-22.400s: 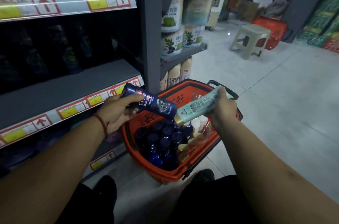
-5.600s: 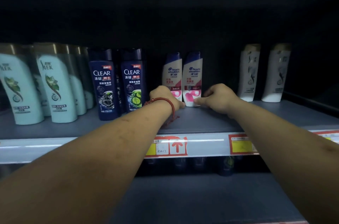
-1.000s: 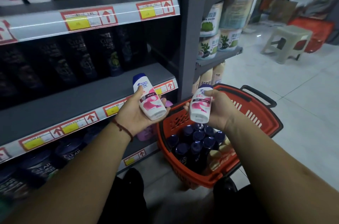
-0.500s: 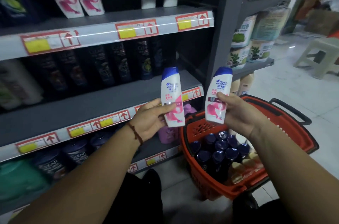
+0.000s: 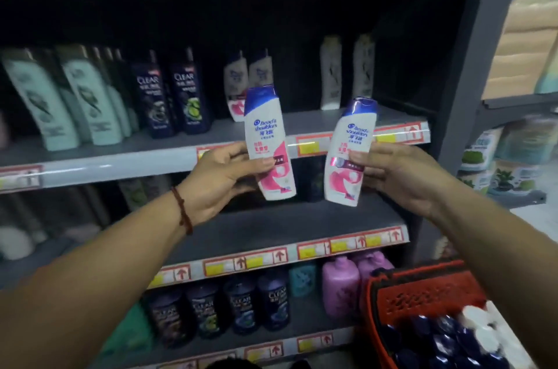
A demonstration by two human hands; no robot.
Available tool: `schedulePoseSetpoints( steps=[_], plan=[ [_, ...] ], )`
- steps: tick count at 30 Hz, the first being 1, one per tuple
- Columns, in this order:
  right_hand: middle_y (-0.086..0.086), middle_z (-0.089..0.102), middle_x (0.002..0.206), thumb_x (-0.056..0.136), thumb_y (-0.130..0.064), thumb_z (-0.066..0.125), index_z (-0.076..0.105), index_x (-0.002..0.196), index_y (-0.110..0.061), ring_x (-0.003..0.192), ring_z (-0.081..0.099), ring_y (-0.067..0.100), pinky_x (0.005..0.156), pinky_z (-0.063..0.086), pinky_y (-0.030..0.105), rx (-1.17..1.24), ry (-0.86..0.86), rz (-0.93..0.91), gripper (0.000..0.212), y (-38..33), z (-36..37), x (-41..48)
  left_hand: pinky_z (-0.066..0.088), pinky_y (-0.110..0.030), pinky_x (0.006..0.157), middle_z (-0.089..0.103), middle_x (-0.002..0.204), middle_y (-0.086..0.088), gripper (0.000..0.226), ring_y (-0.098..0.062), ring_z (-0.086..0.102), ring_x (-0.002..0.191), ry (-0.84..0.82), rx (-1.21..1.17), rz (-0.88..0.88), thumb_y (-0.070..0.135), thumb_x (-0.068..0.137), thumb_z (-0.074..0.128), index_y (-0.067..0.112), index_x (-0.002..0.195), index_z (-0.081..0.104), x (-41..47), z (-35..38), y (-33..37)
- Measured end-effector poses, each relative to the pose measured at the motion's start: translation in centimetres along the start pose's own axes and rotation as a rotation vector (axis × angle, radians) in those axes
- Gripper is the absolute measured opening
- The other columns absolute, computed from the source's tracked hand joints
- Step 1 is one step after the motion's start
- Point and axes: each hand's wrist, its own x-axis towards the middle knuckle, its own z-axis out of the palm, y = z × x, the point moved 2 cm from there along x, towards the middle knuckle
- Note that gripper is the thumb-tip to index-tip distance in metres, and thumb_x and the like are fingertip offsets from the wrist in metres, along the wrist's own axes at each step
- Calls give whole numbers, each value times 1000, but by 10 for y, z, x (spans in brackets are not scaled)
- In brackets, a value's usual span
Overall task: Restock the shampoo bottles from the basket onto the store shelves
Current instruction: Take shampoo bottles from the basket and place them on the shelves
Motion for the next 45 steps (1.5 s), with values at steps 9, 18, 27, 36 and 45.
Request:
schedulePoseSetpoints(
  steps=[9, 18, 27, 36, 45],
  plan=[
    [10, 78, 101, 81, 0, 77, 70, 112, -3, 92, 76, 22, 81, 61, 33, -91, 53, -160, 32, -60, 78, 81, 61, -40, 81, 75, 108, -9, 39, -25, 73, 98, 176, 170, 141, 1, 80, 74, 5, 114, 56, 54, -60, 72],
    [4, 78, 98, 84, -8, 79, 69, 109, -10, 86, 76, 17, 78, 62, 36, -194, 137, -178, 27, -56, 107, 181, 59, -38, 83, 71, 113, -10, 42, -24, 70, 100, 282, 245, 146, 0, 85, 71, 5, 121, 51, 141, -65, 51],
    [6, 76, 102, 83, 1, 76, 66, 114, -10, 91, 75, 21, 76, 63, 35, -260, 74, -173, 34, -19, 120, 222, 59, -40, 86, 70, 110, -8, 40, -22, 70, 98, 313, 326, 171, 8, 88, 71, 13, 122, 50, 165, -72, 27],
    [7, 72, 97, 89, 5, 68, 64, 109, -10, 81, 68, 16, 65, 53, 24, -369, 24, -103, 26, -12, 119, 225, 49, -32, 87, 66, 102, 2, 32, -18, 64, 96, 458, 663, 111, 17, 92, 68, 16, 118, 50, 171, -79, 22],
    [5, 71, 106, 86, -4, 76, 60, 111, -14, 95, 69, 18, 83, 56, 31, -481, 82, -89, 32, -8, 119, 234, 42, -27, 77, 67, 112, -10, 35, -22, 61, 97, 525, 849, 46, 17, 95, 61, 10, 126, 46, 177, -82, 20]
  ],
)
